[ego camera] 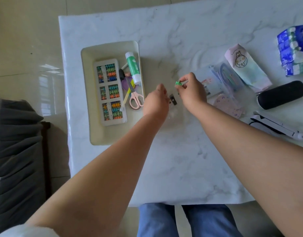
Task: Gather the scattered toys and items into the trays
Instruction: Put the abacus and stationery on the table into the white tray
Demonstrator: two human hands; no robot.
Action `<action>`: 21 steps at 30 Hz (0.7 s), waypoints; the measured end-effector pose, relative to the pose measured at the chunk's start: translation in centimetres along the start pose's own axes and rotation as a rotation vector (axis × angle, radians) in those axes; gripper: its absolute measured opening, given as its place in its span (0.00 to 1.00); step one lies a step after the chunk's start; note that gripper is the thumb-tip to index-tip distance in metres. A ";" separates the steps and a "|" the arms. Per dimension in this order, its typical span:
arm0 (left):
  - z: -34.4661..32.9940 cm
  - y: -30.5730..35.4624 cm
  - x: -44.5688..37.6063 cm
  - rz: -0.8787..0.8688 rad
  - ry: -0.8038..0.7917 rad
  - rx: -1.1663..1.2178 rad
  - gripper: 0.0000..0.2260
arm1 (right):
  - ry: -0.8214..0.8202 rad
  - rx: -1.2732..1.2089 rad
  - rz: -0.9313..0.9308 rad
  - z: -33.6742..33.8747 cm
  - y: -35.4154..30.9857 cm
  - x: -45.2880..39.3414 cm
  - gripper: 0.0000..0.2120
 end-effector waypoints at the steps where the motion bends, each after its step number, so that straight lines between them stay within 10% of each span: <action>1: 1.6 0.0 0.1 -0.022 0.073 0.054 0.05 | 0.035 -0.028 0.030 0.4 -1.2 0.0 0.09; 7: 9.6 -4.8 0.5 0.145 0.368 0.339 0.10 | 0.023 -0.138 0.216 -1.1 -9.6 -0.9 0.09; 21: 6.8 -11.7 -1.2 0.320 0.057 0.023 0.30 | 0.010 0.035 0.147 -6.3 -11.0 -1.6 0.18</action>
Point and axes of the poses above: each hand's wrist, its own x-axis away from the middle knuckle, its own z-axis out of the back of the hand, y = z × x, the point moved 7 cm from there along -x, towards the middle knuckle, and after that the axes turned 14 degrees about -y, right-handed, at the moved point
